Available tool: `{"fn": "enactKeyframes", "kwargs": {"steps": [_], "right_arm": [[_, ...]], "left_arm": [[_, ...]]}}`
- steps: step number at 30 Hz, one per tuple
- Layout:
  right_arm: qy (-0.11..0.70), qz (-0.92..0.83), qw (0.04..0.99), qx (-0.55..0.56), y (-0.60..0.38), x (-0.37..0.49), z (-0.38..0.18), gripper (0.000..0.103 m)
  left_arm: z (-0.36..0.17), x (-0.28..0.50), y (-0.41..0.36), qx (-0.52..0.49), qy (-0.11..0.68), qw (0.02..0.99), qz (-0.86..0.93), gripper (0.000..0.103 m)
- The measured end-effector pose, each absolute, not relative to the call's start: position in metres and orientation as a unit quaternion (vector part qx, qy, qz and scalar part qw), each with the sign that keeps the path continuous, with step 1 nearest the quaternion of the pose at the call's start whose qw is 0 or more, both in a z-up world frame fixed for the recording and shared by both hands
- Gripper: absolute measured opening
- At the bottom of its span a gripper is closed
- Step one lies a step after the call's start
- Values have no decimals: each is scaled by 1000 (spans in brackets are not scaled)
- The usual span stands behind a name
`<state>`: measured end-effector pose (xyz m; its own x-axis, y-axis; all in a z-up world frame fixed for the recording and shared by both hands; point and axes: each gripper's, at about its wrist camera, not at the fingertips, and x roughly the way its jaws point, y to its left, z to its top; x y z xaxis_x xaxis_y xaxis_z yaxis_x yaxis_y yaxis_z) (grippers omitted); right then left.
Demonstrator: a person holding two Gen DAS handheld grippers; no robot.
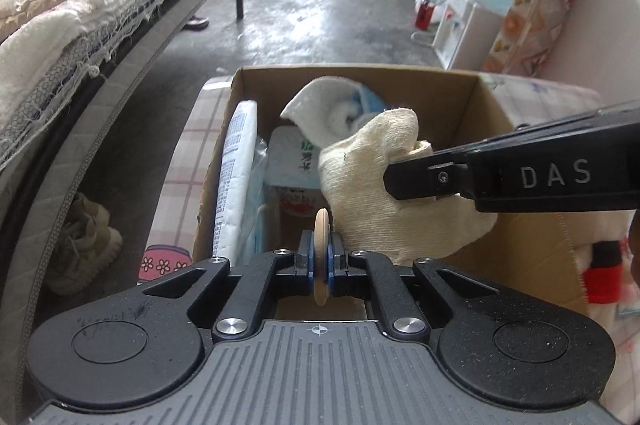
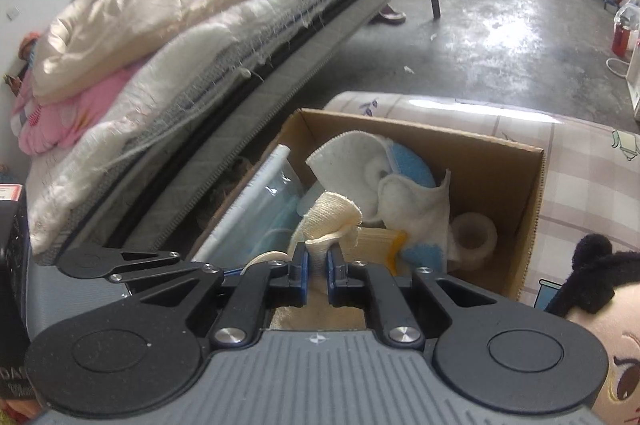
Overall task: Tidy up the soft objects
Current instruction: 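Lower the glove into the box and open the right tool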
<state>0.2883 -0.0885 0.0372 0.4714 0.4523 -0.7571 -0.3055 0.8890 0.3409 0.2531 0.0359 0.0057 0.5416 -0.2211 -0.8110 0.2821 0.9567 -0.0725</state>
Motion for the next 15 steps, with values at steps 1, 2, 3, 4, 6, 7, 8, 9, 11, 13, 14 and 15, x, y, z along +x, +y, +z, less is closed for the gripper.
{"fn": "enactKeyframes", "kwargs": {"steps": [1,2,3,4,6,7,8,9,11,13,14,15], "right_arm": [[470,219,851,77,-87,292,35,10],[477,217,848,76,-85,296,32,10],[484,215,845,76,-84,299,29,10],[490,213,842,75,-82,303,27,10],[501,209,837,71,-78,308,22,10],[508,206,833,69,-77,310,20,10],[514,204,831,65,-76,312,18,10],[520,201,828,62,-75,314,15,10],[531,200,821,58,-75,314,11,10],[544,202,813,55,-75,313,7,10],[547,202,811,48,-74,312,6,11],[550,202,809,41,-73,311,5,12]], "left_arm": [[4,255,35,37,462,875,-139,5],[3,257,35,40,466,873,-135,5],[2,258,34,43,468,873,-130,5],[1,259,33,47,468,874,-126,5],[0,260,33,49,470,873,-123,5],[0,261,33,49,472,871,-124,5],[0,262,33,49,474,870,-124,5],[0,262,32,50,475,869,-125,5],[0,261,32,55,478,867,-128,5],[-1,262,31,59,482,864,-132,5],[-1,262,31,61,483,863,-133,5],[-1,262,31,64,484,863,-133,5]]}}
